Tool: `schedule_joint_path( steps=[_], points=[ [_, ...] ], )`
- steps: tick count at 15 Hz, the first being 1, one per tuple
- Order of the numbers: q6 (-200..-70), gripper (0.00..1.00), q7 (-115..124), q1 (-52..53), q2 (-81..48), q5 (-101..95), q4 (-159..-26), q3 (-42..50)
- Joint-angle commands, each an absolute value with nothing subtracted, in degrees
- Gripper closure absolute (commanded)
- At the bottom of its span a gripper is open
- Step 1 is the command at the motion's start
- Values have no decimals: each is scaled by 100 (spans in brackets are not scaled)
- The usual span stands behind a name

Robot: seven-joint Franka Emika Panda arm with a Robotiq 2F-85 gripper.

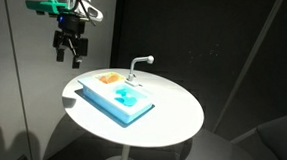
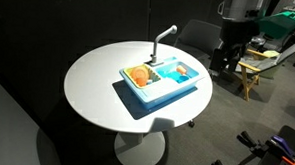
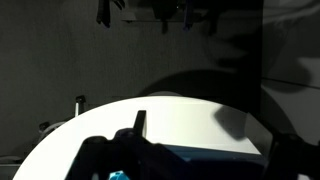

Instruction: Pick up the blue mug from the sink and put it in the dish rack

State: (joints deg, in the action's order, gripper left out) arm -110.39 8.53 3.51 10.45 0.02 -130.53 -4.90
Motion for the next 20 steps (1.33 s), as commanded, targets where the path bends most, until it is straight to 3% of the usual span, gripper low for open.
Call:
schedule_joint_path(
  steps=[1,20],
  points=[
    [-11147,0,1005,284,830,-108,-12810,-458],
    [-12099,0,582,-1,-667,-550,-11292,77]
  ],
)
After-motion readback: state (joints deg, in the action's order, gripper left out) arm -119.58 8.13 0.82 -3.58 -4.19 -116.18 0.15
